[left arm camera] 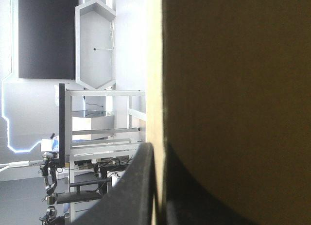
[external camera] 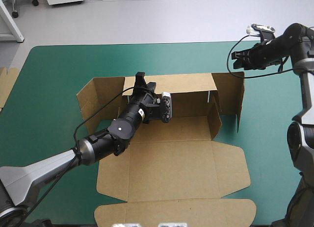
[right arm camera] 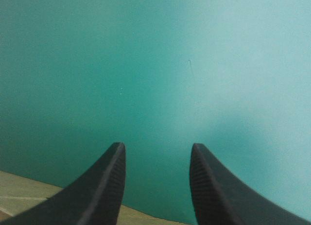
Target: Fold the box
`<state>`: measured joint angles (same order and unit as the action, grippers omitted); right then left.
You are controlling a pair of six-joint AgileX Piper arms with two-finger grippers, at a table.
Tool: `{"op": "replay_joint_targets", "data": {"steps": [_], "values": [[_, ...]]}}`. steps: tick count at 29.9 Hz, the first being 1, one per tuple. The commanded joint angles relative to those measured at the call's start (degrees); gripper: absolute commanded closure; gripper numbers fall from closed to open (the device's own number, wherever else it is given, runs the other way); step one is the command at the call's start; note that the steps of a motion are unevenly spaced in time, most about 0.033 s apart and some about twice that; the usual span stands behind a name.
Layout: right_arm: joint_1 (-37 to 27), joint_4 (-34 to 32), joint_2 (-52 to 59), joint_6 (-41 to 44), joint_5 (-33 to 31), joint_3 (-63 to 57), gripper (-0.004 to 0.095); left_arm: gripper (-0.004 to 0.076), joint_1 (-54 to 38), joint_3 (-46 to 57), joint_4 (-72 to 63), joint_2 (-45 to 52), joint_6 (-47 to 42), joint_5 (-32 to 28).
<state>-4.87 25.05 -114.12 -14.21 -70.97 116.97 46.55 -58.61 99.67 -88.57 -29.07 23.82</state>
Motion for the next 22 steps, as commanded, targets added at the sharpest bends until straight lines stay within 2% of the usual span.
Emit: {"op": "replay_joint_targets", "data": {"steps": [1,8,13,16,22], "values": [[1.61,1.39,3.22,-1.24,-0.34,1.89,0.056,0.0734,0.42,-1.48,1.68,1.8,-1.13,0.92],[2.15,0.61,4.99,-0.85,-0.34,0.93,0.0561,0.0734,0.42,-1.48,1.68,1.8,-0.98,0.92],[2.15,0.11,7.75,-2.04,-0.34,-7.0,0.0561,0.0734,0.42,-1.48,1.68,1.8,-0.7,0.92],[2.15,2.14,8.9,-2.98,-0.34,-9.67,0.0561,0.0734,0.42,-1.48,1.68,1.8,-0.7,0.92],[2.15,2.1,12.85,-3.77,-0.34,-13.79,0.0561,0.0734,0.42,-1.48,1.68,1.8,-0.7,1.06]]}}
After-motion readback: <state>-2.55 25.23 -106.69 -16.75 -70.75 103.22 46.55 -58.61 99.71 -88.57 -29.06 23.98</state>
